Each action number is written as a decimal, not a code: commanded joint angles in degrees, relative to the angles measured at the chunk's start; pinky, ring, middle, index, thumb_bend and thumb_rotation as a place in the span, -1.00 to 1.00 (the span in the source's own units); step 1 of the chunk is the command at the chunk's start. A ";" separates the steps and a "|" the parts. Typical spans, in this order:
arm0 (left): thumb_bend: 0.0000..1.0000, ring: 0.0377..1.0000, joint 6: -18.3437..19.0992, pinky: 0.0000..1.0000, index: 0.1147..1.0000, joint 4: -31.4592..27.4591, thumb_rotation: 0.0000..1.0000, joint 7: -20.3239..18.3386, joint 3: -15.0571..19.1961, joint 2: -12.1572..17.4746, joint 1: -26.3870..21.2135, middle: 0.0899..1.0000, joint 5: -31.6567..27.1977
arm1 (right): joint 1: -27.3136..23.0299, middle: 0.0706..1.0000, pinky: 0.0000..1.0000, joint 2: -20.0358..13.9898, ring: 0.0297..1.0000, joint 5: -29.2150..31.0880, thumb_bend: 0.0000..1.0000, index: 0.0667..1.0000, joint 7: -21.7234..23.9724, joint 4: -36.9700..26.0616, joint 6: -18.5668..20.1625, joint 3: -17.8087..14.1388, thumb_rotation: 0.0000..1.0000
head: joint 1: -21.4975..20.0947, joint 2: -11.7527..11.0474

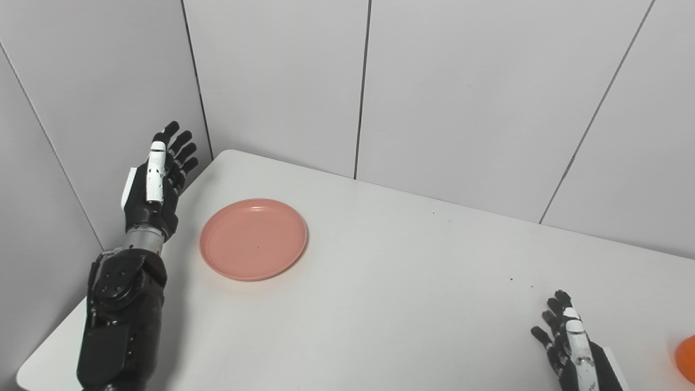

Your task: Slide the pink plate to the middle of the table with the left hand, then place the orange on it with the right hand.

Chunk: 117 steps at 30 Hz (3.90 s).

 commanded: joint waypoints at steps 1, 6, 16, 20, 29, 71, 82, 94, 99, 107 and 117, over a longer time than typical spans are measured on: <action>-0.30 0.85 -0.65 0.88 0.82 -0.63 1.00 -0.87 0.38 2.12 -1.34 0.84 -0.71 | -0.23 1.00 1.00 -0.58 1.00 -0.11 -0.66 1.00 0.32 -1.11 -0.51 0.03 1.00 | 0.03 0.02; -0.36 0.83 -0.36 0.87 0.81 0.92 1.00 -0.43 0.64 2.33 -1.38 0.82 -1.53 | -0.25 1.00 1.00 -0.56 1.00 0.03 -0.66 1.00 0.21 -1.38 0.16 -0.06 1.00 | 0.13 0.08; -0.40 0.85 -0.59 0.89 0.83 2.45 1.00 -0.03 0.82 1.69 -1.40 0.84 -2.04 | -0.22 1.00 1.00 -0.93 1.00 0.26 -0.67 1.00 0.59 -1.05 -0.34 -0.12 1.00 | 0.53 0.07; -0.43 0.84 -0.96 0.88 0.81 2.98 1.00 0.11 0.60 1.50 -1.42 0.83 -1.65 | -0.32 1.00 1.00 -1.04 1.00 0.87 -0.67 1.00 0.96 -0.64 -0.64 -0.31 1.00 | 0.63 0.09; -0.43 0.86 -1.88 0.88 0.84 5.93 1.00 -0.94 0.49 0.86 -0.94 0.85 -2.45 | -0.37 1.00 1.00 -1.24 1.00 0.26 -0.68 1.00 0.81 -0.77 -0.37 -0.12 1.00 | 0.83 0.13; -0.37 0.89 -2.36 0.93 0.84 14.78 1.00 -4.33 0.30 0.51 0.07 0.86 -6.24 | -0.54 1.00 1.00 -1.02 1.00 0.96 -0.70 1.00 0.65 -0.74 -0.10 -0.36 1.00 | 1.05 0.19; -0.33 0.82 -2.63 0.86 0.78 16.06 1.00 -5.10 -0.40 0.14 -0.23 0.81 -6.77 | -0.41 1.00 1.00 -0.97 1.00 1.13 -0.68 1.00 0.41 -1.67 0.99 -0.21 1.00 | 0.97 0.43; -0.32 0.82 -1.83 0.85 0.81 15.10 1.00 -5.59 -2.15 -0.91 -0.12 0.82 -6.66 | -0.44 1.00 1.00 -1.31 1.00 0.29 -0.68 1.00 0.31 -1.33 0.48 0.26 1.00 | 0.82 0.69; -0.32 0.81 -0.02 0.84 0.83 14.37 1.00 -4.55 -2.55 -1.57 -0.36 0.81 -7.14 | -0.42 1.00 1.00 -1.37 1.00 0.42 -0.68 1.00 0.70 -0.96 -0.28 0.21 1.00 | 0.75 0.84; -0.33 0.85 -0.25 0.86 0.79 13.55 1.00 -6.56 -5.02 -1.65 0.06 0.84 -6.57 | -0.53 1.00 1.00 -0.94 1.00 0.40 -0.68 1.00 0.17 -1.46 0.72 0.10 1.00 | 0.38 0.99; -0.33 0.79 2.63 0.78 0.78 11.19 1.00 -4.34 -7.13 -3.16 -0.48 0.80 -5.17 | -0.65 1.00 1.00 -0.69 1.00 -0.22 -0.67 1.00 -0.16 -1.32 0.77 0.26 1.00 | -0.24 1.16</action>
